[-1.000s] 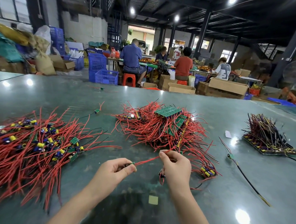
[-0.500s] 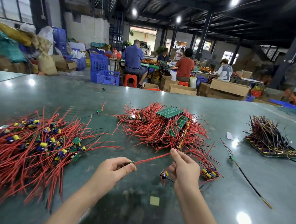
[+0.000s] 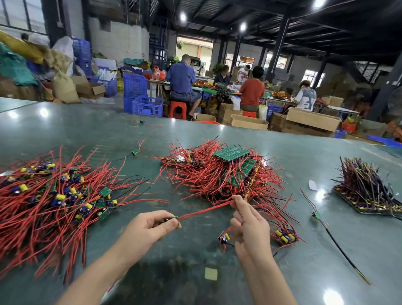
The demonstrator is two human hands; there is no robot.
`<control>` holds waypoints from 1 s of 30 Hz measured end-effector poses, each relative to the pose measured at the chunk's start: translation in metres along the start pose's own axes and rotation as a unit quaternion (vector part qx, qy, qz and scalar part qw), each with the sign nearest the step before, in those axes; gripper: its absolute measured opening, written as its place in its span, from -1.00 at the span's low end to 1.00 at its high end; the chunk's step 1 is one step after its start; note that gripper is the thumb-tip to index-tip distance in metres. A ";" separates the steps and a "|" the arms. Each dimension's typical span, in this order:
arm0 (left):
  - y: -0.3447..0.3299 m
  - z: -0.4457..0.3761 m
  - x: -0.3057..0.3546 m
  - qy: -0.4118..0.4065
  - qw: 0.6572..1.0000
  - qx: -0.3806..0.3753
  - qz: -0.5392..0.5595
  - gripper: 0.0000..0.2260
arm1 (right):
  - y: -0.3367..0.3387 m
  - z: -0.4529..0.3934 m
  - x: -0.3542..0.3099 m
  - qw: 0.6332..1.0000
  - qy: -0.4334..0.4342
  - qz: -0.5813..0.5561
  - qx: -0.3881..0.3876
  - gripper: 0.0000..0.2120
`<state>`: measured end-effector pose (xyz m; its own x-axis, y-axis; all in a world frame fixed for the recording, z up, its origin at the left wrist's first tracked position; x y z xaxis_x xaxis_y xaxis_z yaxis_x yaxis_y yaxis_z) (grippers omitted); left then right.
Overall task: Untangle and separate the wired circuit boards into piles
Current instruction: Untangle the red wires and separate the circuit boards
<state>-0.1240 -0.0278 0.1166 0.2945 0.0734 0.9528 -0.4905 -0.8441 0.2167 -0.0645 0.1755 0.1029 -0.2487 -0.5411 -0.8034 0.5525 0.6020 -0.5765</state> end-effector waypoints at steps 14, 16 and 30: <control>-0.006 0.002 0.008 0.004 1.000 -0.011 0.021 -0.89 | 0.013 0.020 -0.041 0.952 0.224 0.178 0.109 -0.89; -0.012 0.004 0.011 -0.003 1.000 -0.023 0.010 -0.89 | 0.011 0.027 -0.049 0.926 0.270 0.232 0.126 -0.84; 0.117 0.031 0.043 -0.085 0.795 0.414 -0.435 -0.88 | -0.014 0.007 -0.027 0.554 0.235 0.794 0.085 -0.63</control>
<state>-0.1431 -0.1396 0.1758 0.3685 0.8070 0.4615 0.6464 -0.5793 0.4966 -0.0600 0.1777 0.1340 0.5014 0.8281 -0.2506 0.4291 0.0136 0.9032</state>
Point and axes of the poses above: each hand's wrist, its own z-axis away from the middle knuckle, its own y-axis out of the back of the hand, x = y × z, the point moved 9 cm from there along -z, towards the middle knuckle, and after that the axes turned 4 degrees about -y, right-handed, at the moved point
